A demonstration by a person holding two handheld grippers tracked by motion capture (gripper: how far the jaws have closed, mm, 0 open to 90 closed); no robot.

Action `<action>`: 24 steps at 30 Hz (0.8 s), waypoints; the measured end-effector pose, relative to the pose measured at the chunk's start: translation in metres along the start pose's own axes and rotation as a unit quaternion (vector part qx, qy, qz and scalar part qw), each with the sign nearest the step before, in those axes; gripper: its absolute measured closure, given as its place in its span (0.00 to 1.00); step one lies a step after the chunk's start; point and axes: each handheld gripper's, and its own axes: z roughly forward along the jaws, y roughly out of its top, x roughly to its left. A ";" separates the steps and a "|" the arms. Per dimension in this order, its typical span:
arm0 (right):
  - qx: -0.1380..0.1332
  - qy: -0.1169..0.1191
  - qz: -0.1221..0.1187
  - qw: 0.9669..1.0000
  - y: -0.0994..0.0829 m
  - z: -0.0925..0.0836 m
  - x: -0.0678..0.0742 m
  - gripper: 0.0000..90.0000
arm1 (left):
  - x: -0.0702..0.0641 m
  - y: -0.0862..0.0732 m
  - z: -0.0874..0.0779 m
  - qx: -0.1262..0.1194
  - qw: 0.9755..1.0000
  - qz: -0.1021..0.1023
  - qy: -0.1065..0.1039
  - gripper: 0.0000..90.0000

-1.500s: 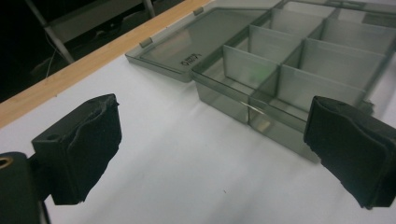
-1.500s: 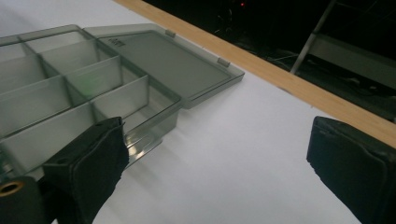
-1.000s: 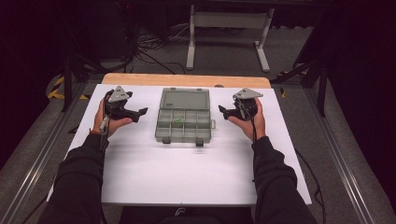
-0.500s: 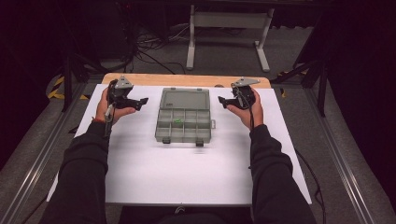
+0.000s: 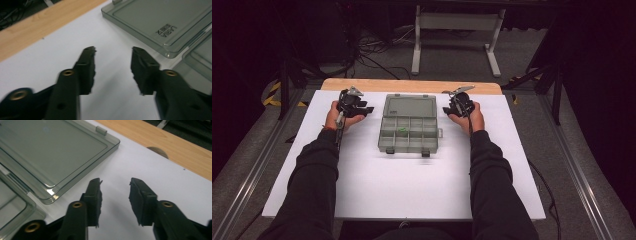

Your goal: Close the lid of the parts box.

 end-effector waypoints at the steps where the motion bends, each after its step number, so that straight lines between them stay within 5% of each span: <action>1: 0.004 0.003 -0.002 1.000 0.001 0.002 0.002 0.78 | -0.001 0.000 0.003 0.004 1.000 0.003 -0.006 0.78; 5: 0.023 0.014 -0.009 1.000 0.000 0.010 0.007 0.89 | -0.011 0.002 0.016 0.025 0.999 0.020 -0.017 0.92; 13: 0.045 0.057 -0.048 0.996 0.004 0.017 0.014 0.97 | -0.022 0.009 0.023 0.034 0.997 0.045 -0.046 0.99; 17: 0.070 0.060 -0.077 0.993 0.009 0.017 0.018 1.00 | -0.029 0.014 0.026 0.041 0.997 0.055 -0.030 1.00; 24: 0.069 0.058 -0.075 0.993 0.013 0.021 0.019 1.00 | -0.030 0.022 0.031 0.050 0.997 0.058 0.000 0.95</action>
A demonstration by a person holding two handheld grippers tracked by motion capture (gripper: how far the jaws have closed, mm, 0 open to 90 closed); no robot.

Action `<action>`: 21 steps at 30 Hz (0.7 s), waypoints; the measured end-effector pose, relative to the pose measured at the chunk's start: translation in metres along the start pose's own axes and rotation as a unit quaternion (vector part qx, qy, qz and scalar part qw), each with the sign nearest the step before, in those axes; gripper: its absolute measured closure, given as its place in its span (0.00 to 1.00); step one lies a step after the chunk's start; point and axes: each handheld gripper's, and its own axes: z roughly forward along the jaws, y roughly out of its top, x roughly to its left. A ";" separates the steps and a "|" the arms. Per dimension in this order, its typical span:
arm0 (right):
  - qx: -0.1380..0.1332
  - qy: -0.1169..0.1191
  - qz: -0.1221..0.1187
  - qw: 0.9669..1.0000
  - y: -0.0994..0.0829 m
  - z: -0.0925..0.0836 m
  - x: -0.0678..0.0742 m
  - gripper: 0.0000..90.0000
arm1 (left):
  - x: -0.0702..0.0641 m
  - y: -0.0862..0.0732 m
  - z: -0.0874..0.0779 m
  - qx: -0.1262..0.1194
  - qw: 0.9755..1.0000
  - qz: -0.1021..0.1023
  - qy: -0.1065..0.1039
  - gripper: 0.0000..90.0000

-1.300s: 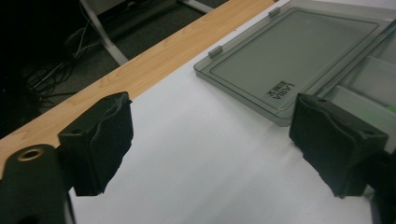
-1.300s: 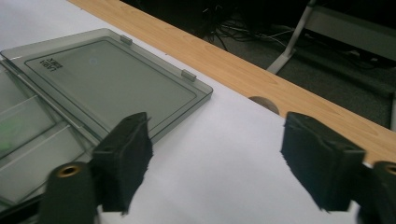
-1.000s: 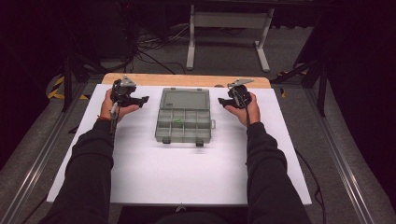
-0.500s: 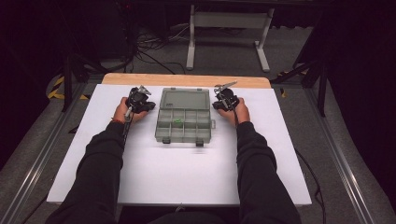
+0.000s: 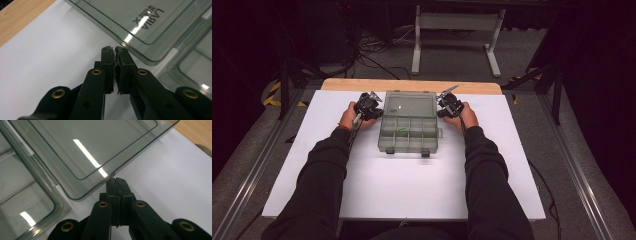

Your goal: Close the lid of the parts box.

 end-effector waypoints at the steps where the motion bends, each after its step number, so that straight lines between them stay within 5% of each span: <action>1: -0.003 0.000 0.001 1.000 0.000 0.001 0.000 1.00 | 0.001 0.000 0.001 -0.001 1.000 -0.002 0.005 0.94; 8: -0.037 0.004 0.027 0.999 -0.004 0.005 -0.006 1.00 | 0.005 0.000 0.007 -0.026 0.999 -0.037 0.009 0.95; 21: -0.059 -0.011 0.045 0.997 0.000 0.012 -0.003 1.00 | 0.005 0.004 0.008 -0.041 0.996 -0.074 0.014 0.96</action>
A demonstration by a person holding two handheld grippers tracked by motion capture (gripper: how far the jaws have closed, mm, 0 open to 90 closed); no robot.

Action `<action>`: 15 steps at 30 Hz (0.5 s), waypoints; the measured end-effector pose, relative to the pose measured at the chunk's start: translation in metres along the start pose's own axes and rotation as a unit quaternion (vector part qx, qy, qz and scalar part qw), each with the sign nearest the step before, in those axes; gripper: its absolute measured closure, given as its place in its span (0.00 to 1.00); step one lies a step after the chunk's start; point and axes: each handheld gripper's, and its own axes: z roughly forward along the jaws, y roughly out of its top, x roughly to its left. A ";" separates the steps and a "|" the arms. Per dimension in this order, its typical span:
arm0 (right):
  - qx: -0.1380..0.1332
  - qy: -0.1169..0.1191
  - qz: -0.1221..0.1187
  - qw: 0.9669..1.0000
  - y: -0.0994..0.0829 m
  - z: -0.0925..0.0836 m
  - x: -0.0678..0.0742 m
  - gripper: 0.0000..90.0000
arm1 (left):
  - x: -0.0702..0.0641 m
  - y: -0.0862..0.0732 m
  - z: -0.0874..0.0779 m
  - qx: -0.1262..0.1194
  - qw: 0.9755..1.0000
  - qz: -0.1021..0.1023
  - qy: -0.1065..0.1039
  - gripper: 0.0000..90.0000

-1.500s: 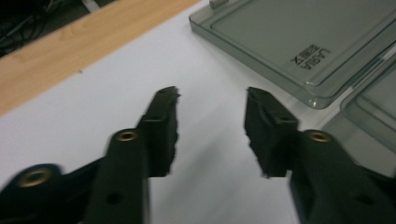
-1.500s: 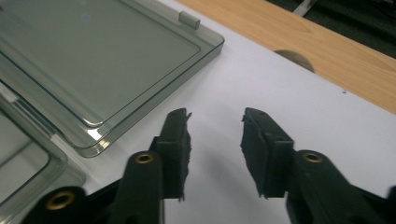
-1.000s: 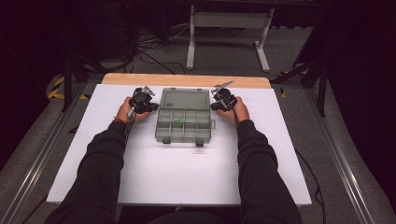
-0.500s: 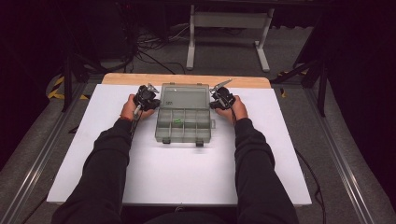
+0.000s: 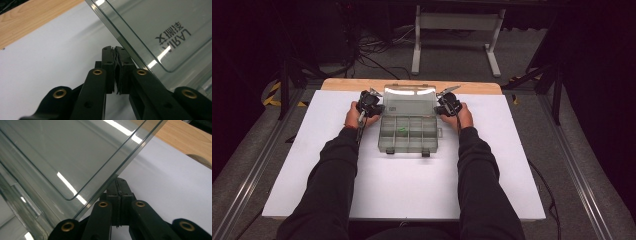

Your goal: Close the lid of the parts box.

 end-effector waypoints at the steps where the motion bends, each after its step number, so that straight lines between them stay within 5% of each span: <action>1: -0.001 -0.004 -0.001 1.000 0.000 0.000 0.001 1.00 | 0.000 0.001 -0.001 -0.002 1.000 0.001 0.000 0.96; 15: -0.053 -0.013 -0.005 0.999 0.004 -0.006 0.004 1.00 | 0.003 0.010 -0.015 -0.041 0.999 -0.001 0.015 0.95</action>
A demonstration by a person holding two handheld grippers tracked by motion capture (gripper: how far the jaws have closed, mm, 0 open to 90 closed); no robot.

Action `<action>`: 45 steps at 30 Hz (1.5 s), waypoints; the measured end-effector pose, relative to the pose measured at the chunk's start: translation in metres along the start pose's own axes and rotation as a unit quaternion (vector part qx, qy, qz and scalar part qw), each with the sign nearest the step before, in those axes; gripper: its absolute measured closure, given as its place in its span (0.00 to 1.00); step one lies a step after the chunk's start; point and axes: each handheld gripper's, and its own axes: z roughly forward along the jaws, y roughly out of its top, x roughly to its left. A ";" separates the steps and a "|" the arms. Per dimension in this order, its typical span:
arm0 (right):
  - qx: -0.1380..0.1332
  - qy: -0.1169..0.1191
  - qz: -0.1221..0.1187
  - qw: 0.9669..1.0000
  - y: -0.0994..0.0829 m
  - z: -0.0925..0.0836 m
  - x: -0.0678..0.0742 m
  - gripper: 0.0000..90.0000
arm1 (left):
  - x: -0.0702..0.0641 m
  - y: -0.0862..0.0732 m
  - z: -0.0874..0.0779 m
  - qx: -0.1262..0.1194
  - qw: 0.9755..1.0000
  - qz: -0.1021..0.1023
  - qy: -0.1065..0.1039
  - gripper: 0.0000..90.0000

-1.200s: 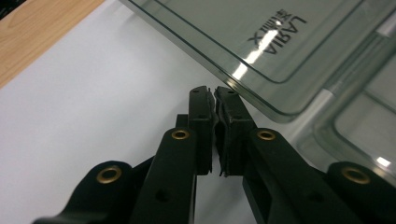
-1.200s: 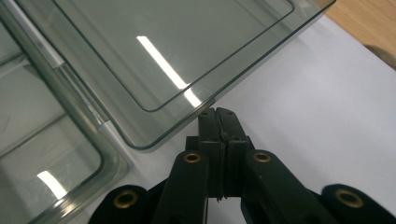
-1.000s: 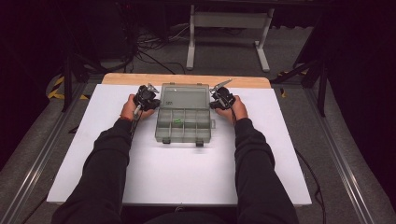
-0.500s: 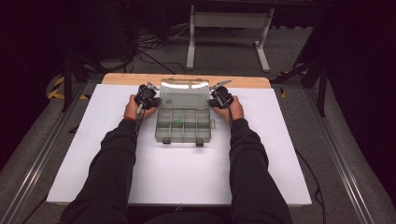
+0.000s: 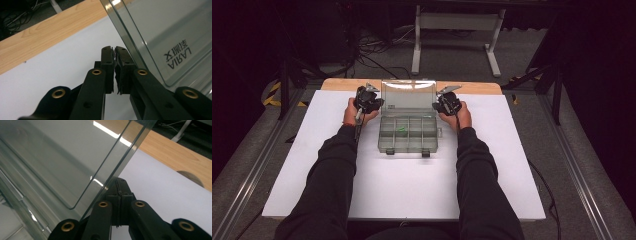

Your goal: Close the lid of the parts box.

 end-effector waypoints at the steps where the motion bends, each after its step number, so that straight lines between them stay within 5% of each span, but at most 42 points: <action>1: -0.003 0.001 0.000 1.000 0.000 -0.001 0.000 1.00 | 0.000 0.001 -0.001 -0.004 1.000 -0.002 0.003 0.95; 19: -0.062 -0.027 -0.017 0.998 0.016 -0.026 0.005 1.00 | -0.003 0.019 -0.029 -0.050 0.999 0.006 0.012 0.94; 45: -0.089 -0.038 -0.031 0.995 0.019 -0.074 0.029 1.00 | -0.029 0.022 -0.075 -0.078 0.996 0.024 0.019 0.94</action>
